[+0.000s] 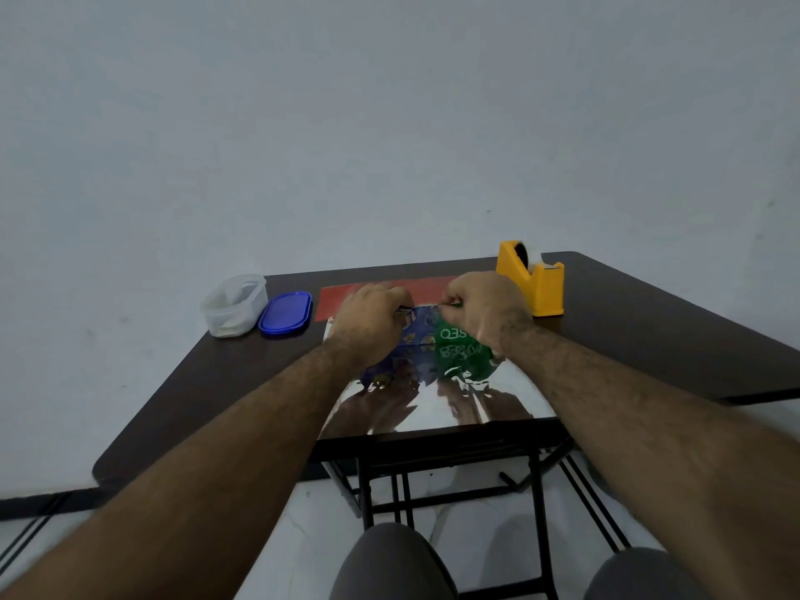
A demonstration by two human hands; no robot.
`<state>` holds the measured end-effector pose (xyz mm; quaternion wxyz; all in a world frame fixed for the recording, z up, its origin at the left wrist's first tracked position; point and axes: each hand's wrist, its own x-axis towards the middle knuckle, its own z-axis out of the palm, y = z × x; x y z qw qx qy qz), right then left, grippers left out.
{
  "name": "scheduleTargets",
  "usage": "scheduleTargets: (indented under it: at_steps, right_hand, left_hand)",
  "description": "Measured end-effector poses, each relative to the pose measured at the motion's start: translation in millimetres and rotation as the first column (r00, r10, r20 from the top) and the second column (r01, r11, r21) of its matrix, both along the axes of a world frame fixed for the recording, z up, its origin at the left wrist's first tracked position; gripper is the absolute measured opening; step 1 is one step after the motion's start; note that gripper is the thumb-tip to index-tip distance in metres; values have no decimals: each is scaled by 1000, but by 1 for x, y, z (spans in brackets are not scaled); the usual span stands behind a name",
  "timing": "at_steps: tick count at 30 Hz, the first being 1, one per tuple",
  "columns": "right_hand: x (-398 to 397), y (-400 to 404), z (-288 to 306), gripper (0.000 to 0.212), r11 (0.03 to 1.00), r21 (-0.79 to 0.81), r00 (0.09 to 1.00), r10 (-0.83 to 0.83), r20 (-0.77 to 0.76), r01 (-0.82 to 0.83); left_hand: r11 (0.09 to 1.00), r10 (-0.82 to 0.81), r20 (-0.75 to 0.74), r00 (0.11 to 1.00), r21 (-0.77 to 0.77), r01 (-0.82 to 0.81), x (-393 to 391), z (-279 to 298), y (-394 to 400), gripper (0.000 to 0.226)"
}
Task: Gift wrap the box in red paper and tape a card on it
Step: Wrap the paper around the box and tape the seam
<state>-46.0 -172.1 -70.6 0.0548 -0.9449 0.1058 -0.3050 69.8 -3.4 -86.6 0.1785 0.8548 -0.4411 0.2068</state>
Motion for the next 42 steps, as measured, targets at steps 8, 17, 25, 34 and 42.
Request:
scheduleTargets:
  at_steps: [8,17,25,34,42]
  right_hand:
    - [-31,-90,5,30,904,270,904,-387,184,332]
    - [-11,-155,40,50,650,582,846,-516,-133,488]
    - [0,-175,61,49,447,742,865,-294,-406,500]
    - [12,-187,58,18,255,848,877,-264,-401,464]
    - [-16,-163,56,12,103,944,912,-310,-269,313]
  left_hand:
    - [999,30,-4,1000,-29,-30,-22,15,-14,49]
    - [994,-101,76,992,41,98,-53,36,-116,39]
    - [978,65,-52,997,203,-53,-47,48,-211,32]
    - [973,168,-185,968,187,-133,-38,45,-259,30]
    - [965,194,-154,969,208,-160,-44,44,-255,26]
